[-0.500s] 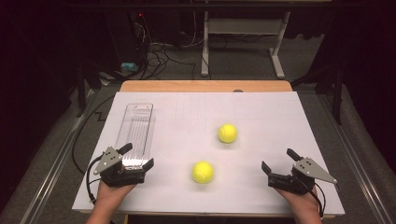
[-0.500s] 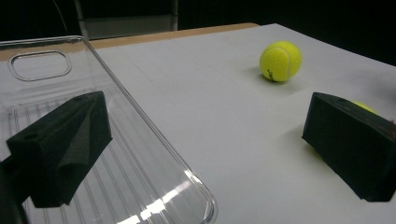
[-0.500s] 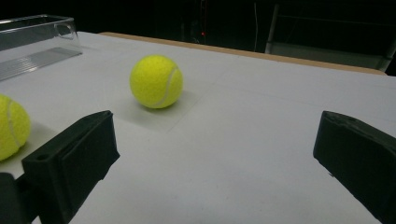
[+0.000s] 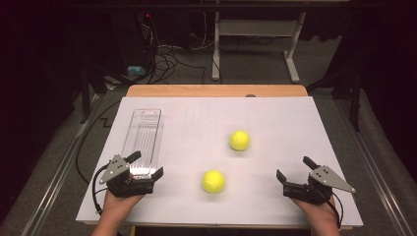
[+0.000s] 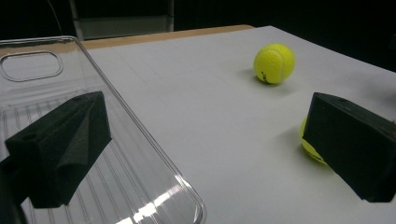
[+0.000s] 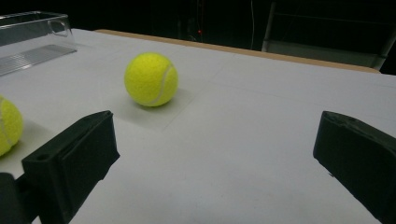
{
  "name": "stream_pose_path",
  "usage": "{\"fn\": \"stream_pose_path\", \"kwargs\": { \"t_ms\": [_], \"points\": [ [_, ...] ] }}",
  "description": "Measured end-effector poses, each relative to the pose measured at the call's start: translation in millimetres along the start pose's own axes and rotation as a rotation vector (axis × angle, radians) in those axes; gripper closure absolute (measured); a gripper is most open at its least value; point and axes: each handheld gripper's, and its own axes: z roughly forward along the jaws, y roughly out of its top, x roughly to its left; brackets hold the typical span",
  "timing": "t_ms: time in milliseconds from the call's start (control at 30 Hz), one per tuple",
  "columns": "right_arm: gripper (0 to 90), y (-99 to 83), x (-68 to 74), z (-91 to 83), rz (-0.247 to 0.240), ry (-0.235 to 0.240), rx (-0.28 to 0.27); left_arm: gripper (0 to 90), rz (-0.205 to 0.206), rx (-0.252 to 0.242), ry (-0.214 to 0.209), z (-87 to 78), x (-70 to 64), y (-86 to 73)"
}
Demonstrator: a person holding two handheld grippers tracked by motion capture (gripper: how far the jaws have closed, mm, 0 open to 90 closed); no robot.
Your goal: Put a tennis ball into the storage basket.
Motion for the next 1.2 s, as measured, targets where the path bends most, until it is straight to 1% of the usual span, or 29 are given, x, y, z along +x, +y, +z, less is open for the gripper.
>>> {"fn": "stream_pose_path", "kwargs": {
  "t_ms": [300,433,700,933,1100,1200],
  "points": [
    [0.0,0.2,0.5,0.1,0.003,0.001,0.005,0.5,-0.011,0.0,0.0,0.9,-1.3,2.4],
    [0.0,0.5,0.5,0.0,0.003,0.002,0.005,0.5,0.004,0.024,-0.016,2.4,-5.2,6.0],
    [0.0,0.8,1.9,0.9,-0.006,0.01,0.009,0.5,0.058,0.122,-0.053,13.6,-26.4,13.4],
    [0.0,0.8,3.5,1.1,-0.01,0.015,0.014,0.6,0.128,0.218,-0.099,24.0,-42.2,13.0],
    [0.0,0.9,4.1,1.6,-0.016,0.02,0.012,0.5,0.191,0.323,-0.122,33.5,-55.6,10.1],
    [0.0,0.7,5.5,1.9,-0.017,0.025,0.017,0.5,0.207,0.366,-0.126,38.4,-61.0,7.8]
  ]
}}
